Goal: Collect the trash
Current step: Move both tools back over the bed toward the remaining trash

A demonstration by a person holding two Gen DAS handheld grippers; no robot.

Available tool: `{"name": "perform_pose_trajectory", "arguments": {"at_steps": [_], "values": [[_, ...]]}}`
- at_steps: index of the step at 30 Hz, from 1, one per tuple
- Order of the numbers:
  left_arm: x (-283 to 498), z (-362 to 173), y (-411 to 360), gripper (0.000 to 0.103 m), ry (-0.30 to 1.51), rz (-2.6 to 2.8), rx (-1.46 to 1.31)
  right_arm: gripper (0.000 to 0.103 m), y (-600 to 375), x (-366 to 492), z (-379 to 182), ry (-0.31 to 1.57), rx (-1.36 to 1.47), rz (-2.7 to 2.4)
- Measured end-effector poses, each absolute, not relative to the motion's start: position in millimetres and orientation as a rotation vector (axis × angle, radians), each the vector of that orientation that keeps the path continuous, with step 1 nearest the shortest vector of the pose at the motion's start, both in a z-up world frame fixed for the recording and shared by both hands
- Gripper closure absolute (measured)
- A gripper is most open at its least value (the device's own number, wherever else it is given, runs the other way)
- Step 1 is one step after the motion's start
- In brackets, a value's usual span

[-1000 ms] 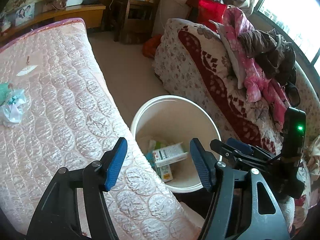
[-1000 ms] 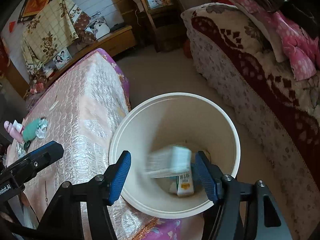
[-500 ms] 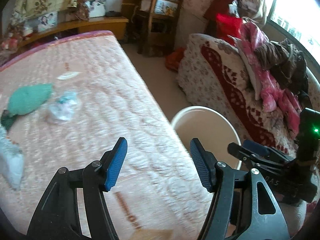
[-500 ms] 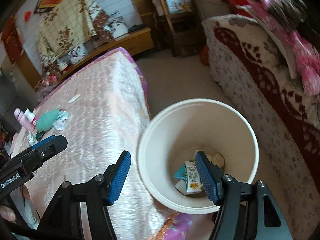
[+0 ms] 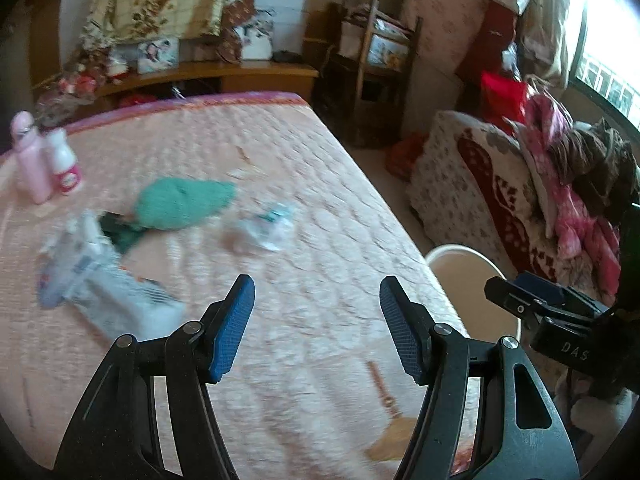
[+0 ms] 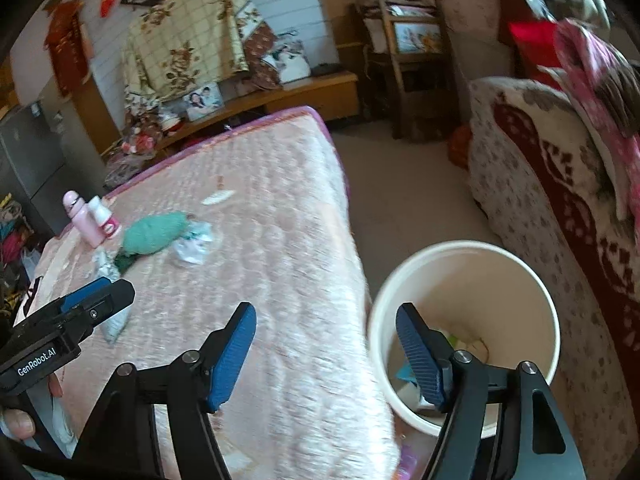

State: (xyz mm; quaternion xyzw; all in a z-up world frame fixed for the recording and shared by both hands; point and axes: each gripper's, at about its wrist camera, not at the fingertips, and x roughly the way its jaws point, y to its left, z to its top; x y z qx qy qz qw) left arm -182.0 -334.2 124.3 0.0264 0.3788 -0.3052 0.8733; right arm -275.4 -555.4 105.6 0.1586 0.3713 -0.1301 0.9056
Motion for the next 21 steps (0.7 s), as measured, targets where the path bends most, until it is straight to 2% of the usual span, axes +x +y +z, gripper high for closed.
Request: {"name": "perform_pose_trajectory", "arguments": {"at_steps": [11,21], "values": [[-171.6,146.0,-252.8,0.039,0.704,-0.523,0.026,0.027,-493.5,-239.1,132.5,0.716,0.235,-0.174],[-156.8,142.0,-172.3,0.039,0.712,-0.417,-0.012,0.027,-439.4,-204.1,133.3,0.733,0.169,-0.069]]}}
